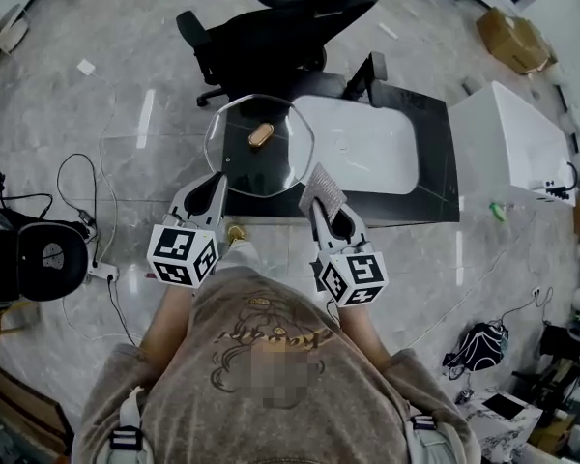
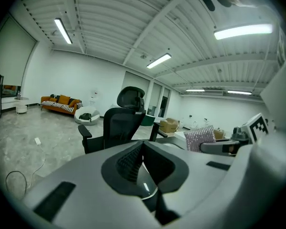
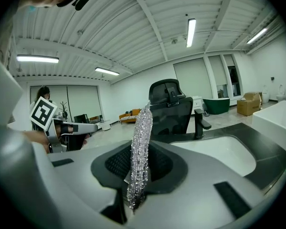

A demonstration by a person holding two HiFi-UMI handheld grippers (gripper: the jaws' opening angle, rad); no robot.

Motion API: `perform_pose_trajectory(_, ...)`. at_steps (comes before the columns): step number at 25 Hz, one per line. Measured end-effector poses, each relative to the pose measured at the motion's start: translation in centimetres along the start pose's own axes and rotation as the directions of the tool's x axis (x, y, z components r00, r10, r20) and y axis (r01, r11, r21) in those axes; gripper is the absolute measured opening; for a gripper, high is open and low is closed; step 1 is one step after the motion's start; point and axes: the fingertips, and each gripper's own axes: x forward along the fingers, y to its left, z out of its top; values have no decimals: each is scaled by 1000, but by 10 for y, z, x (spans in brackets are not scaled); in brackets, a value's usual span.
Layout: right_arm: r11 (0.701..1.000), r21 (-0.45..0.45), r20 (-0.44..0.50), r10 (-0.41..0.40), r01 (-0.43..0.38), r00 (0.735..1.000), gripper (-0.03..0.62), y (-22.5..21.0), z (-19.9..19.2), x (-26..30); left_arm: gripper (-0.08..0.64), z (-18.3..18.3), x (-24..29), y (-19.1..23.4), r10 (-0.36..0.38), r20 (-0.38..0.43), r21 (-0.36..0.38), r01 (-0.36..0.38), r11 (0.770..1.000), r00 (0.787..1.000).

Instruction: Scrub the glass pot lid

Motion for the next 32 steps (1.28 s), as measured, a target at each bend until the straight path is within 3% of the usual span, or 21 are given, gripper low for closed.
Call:
perform_pose_trajectory(7, 996, 21, 10, -90, 90, 996, 77, -21, 31, 50, 18, 38, 51, 31, -83, -5, 42, 83, 996, 997)
perform_pose_trajectory(13, 989, 50, 6, -137, 137, 991, 77, -37, 36, 64, 22, 50, 80, 32, -131, -18, 71, 132, 989, 991)
perform_pose_trajectory(14, 989, 52, 5, -137, 137, 991, 77, -40, 37, 67, 56, 51, 85, 30, -142, -23, 67, 143, 987, 990)
perform_pose_trajectory(16, 990, 52, 4, -131, 131, 991, 77, -46, 39, 73, 201, 53, 95, 27, -157, -31, 51, 159, 986, 987)
perform_pose_trajectory(19, 992, 50, -8, -119, 119, 993, 77, -53, 40, 81, 270, 52, 106, 27, -140, -43, 48, 142, 989, 989)
perform_pose_trajectory(25, 993, 49, -3, -109, 109, 994, 77, -69, 46, 93, 284, 20, 137, 29, -118, -156, 126, 138, 982, 981)
perform_pose_trajectory(32, 989, 67, -24, -129, 130, 991, 77, -88, 40, 91, 284, -58, 185, 23, -123, -338, 220, 206, 954, 933)
